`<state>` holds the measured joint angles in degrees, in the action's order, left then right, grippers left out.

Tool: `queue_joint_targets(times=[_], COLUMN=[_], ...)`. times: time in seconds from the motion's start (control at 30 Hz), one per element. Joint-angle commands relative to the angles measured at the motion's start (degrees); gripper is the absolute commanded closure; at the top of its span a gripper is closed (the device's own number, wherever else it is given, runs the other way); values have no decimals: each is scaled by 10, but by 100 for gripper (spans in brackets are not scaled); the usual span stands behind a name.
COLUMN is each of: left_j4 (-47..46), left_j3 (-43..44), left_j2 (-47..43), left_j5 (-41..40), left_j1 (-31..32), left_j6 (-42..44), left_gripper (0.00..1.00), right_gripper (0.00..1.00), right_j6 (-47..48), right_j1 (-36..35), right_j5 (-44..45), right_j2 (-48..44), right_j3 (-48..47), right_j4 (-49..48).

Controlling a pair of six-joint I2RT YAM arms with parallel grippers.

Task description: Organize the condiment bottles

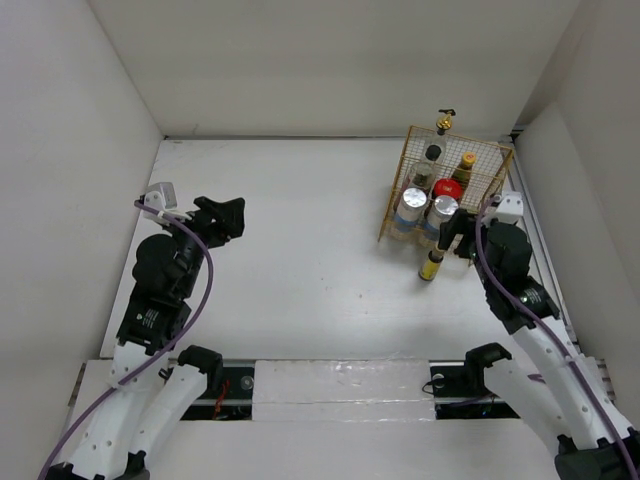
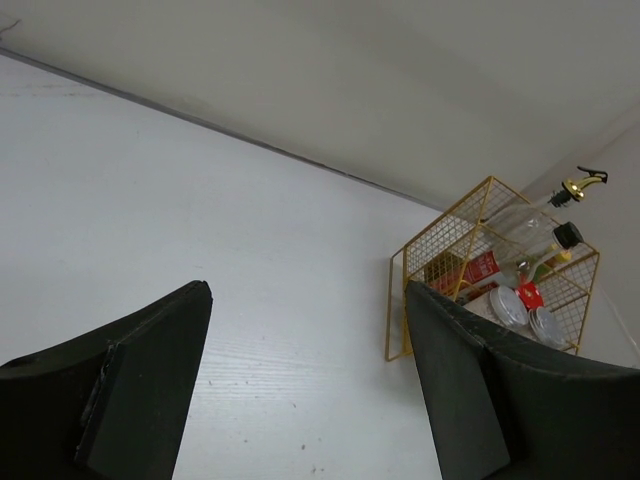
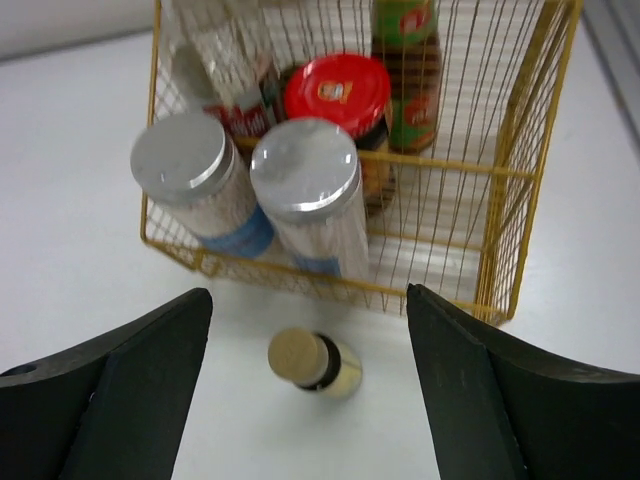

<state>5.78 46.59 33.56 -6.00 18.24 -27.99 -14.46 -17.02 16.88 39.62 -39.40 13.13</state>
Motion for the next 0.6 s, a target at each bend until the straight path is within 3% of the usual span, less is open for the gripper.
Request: queue_joint_targets(times=[0.0,0.3,0.57], left_j4=[-26,-26,-26], left_j3=[5,5,5], left_j2=[3,-2,-3], left_j5=[10,15,15], left_j1=[-3,-3,-3], left_j6=[1,1,1], left_gripper=[27,27,27], right_gripper=[16,19,43], right_j6=[-21,-15,-15], right_j1=[-11,-11,-11], right_j5=[-37,-85,-61], right_j2=[-16,35,106], right_j3=[-3,31,31], right_j4=[126,60,-3])
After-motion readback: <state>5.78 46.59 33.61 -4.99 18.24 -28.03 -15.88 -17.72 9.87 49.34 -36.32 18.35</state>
